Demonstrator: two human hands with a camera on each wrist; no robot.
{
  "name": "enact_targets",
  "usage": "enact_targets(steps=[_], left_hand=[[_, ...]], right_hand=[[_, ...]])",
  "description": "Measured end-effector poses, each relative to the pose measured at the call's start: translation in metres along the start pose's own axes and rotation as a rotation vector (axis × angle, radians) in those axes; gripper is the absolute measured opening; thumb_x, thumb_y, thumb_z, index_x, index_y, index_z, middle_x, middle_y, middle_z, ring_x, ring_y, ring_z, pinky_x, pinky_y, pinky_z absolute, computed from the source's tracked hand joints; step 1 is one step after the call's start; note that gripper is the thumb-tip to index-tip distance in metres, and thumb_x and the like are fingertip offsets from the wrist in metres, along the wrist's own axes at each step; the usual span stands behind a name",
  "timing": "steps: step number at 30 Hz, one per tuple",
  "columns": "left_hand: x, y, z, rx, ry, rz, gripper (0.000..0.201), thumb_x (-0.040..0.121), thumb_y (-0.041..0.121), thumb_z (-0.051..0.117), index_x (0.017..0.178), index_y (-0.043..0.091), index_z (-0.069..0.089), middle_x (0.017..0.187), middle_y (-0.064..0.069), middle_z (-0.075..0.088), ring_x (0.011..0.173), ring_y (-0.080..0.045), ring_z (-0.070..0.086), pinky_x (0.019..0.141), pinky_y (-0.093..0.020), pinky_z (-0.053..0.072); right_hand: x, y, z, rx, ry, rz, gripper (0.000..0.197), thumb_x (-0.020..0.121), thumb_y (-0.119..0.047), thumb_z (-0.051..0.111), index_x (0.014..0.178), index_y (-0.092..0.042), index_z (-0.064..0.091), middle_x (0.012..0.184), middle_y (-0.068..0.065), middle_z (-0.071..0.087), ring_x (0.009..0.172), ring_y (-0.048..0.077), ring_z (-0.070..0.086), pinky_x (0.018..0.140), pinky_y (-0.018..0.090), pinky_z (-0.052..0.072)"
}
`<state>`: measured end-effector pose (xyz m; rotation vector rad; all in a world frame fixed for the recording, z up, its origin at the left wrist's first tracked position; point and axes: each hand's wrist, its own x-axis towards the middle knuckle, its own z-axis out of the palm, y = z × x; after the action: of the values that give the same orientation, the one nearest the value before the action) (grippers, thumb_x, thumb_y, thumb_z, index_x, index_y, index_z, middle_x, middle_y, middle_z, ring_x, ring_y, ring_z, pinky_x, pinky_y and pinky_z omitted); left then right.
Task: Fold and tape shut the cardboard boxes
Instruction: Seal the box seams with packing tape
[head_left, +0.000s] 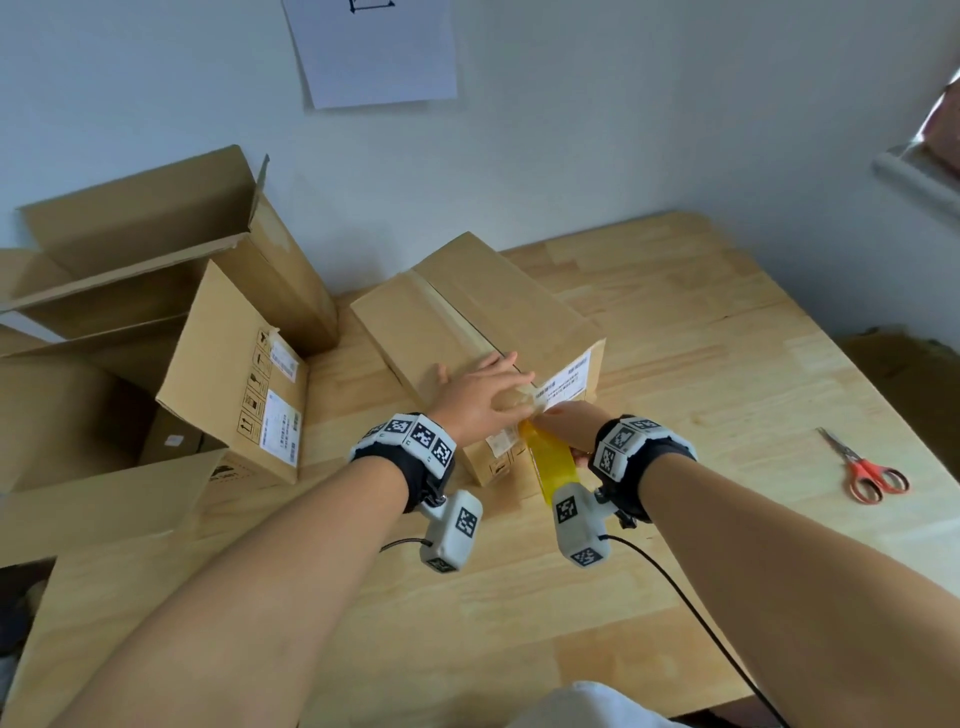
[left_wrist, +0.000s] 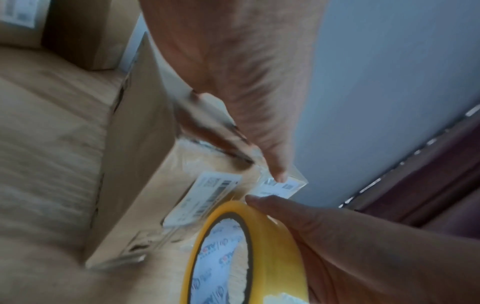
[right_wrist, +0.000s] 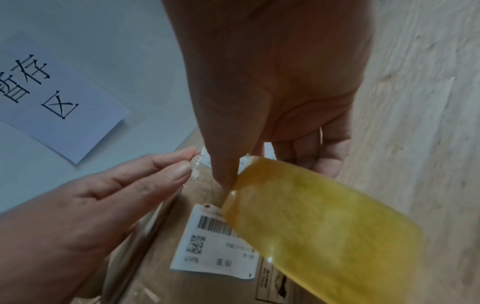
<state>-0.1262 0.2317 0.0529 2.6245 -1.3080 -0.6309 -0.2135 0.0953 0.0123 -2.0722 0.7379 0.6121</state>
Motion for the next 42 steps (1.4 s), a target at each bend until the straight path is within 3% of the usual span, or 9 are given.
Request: enact_targets(steps=[4, 13, 16, 22, 26, 28, 33, 38, 42], left_hand=[[0.003, -0.002, 0.005, -0.074, 0.076, -0.029, 0.043, 0.094, 0.048, 0.049, 0.137, 0.044, 0.043, 0.157, 0.017, 0.015, 0.145, -0.001, 0.002, 0.107, -0.064, -0.013], [0.003, -0.004, 0.006, -0.055, 0.038, -0.019, 0.044, 0.095, 0.049, 0.045, 0.139, 0.044, 0.040, 0.157, 0.016, 0.012, 0.145, -0.004, 0.000, 0.107, -0.065, -0.013], [0.003, -0.011, 0.003, -0.077, 0.031, 0.010, 0.045, 0.094, 0.049, 0.047, 0.138, 0.043, 0.040, 0.157, 0.016, 0.012, 0.145, -0.003, 0.000, 0.108, -0.066, -0.014], [0.006, -0.010, 0.007, -0.016, 0.094, 0.000, 0.040, 0.094, 0.048, 0.048, 0.133, 0.039, 0.047, 0.157, 0.015, 0.016, 0.145, -0.003, 0.006, 0.109, -0.067, -0.005], [0.009, -0.001, 0.018, -0.021, 0.188, -0.027, 0.032, 0.093, 0.052, 0.048, 0.119, 0.034, 0.054, 0.155, 0.016, 0.021, 0.144, -0.006, 0.013, 0.105, -0.071, 0.000], [0.011, 0.002, 0.021, -0.014, 0.257, -0.041, 0.027, 0.092, 0.047, 0.051, 0.113, 0.031, 0.055, 0.150, 0.015, 0.029, 0.141, -0.010, 0.023, 0.104, -0.074, 0.005], [0.016, 0.003, 0.025, 0.052, 0.325, -0.059, 0.035, 0.087, 0.051, 0.057, 0.114, 0.029, 0.054, 0.135, 0.009, 0.043, 0.128, -0.020, 0.036, 0.104, -0.071, 0.014], [0.016, 0.005, 0.026, 0.082, 0.349, -0.046, 0.037, 0.086, 0.047, 0.059, 0.115, 0.023, 0.055, 0.127, 0.005, 0.047, 0.124, -0.022, 0.040, 0.102, -0.076, 0.014], [0.018, 0.014, 0.025, 0.147, 0.334, -0.080, 0.035, 0.088, 0.044, 0.058, 0.116, 0.026, 0.051, 0.124, 0.005, 0.044, 0.121, -0.021, 0.039, 0.103, -0.074, 0.017]], right_hand=[[0.000, 0.013, 0.009, 0.070, 0.043, -0.050, 0.051, 0.095, -0.051, 0.043, 0.138, -0.023, 0.044, 0.135, 0.006, 0.051, 0.109, 0.023, 0.055, 0.086, 0.032, 0.043], [-0.004, 0.021, 0.008, 0.515, -0.095, 0.013, 0.070, 0.087, -0.018, 0.066, 0.143, -0.010, 0.025, 0.134, 0.026, 0.049, 0.110, 0.036, 0.059, 0.095, 0.049, 0.047], [-0.002, 0.023, 0.014, 0.404, -0.054, -0.005, 0.048, 0.083, -0.032, 0.069, 0.122, -0.010, 0.053, 0.125, 0.021, 0.058, 0.112, 0.036, 0.059, 0.096, 0.051, 0.048], [-0.006, 0.018, 0.016, 0.400, -0.013, -0.048, 0.053, 0.084, -0.035, 0.067, 0.123, -0.001, 0.055, 0.119, 0.023, 0.060, 0.108, 0.039, 0.060, 0.092, 0.052, 0.050], [0.020, 0.027, 0.019, 0.333, -0.058, -0.050, 0.099, 0.044, -0.067, 0.066, 0.112, 0.005, 0.059, 0.104, 0.024, 0.067, 0.096, 0.038, 0.067, 0.087, 0.054, 0.053], [0.035, 0.033, 0.020, 0.331, -0.090, -0.057, 0.099, 0.038, -0.069, 0.064, 0.105, 0.005, 0.061, 0.102, 0.024, 0.068, 0.094, 0.038, 0.067, 0.086, 0.054, 0.053], [0.010, 0.019, 0.009, 0.311, -0.094, -0.037, 0.073, 0.075, -0.046, 0.070, 0.114, 0.012, 0.050, 0.110, 0.029, 0.064, 0.101, 0.040, 0.064, 0.090, 0.054, 0.050], [0.006, 0.017, 0.003, 0.290, -0.081, -0.027, 0.069, 0.076, -0.045, 0.072, 0.118, 0.007, 0.053, 0.116, 0.027, 0.062, 0.105, 0.041, 0.062, 0.093, 0.053, 0.049], [-0.007, 0.018, -0.005, 0.364, 0.003, 0.003, 0.051, 0.093, -0.051, 0.045, 0.114, -0.007, 0.057, 0.099, 0.015, 0.063, 0.087, 0.026, 0.061, 0.088, 0.038, 0.050]])
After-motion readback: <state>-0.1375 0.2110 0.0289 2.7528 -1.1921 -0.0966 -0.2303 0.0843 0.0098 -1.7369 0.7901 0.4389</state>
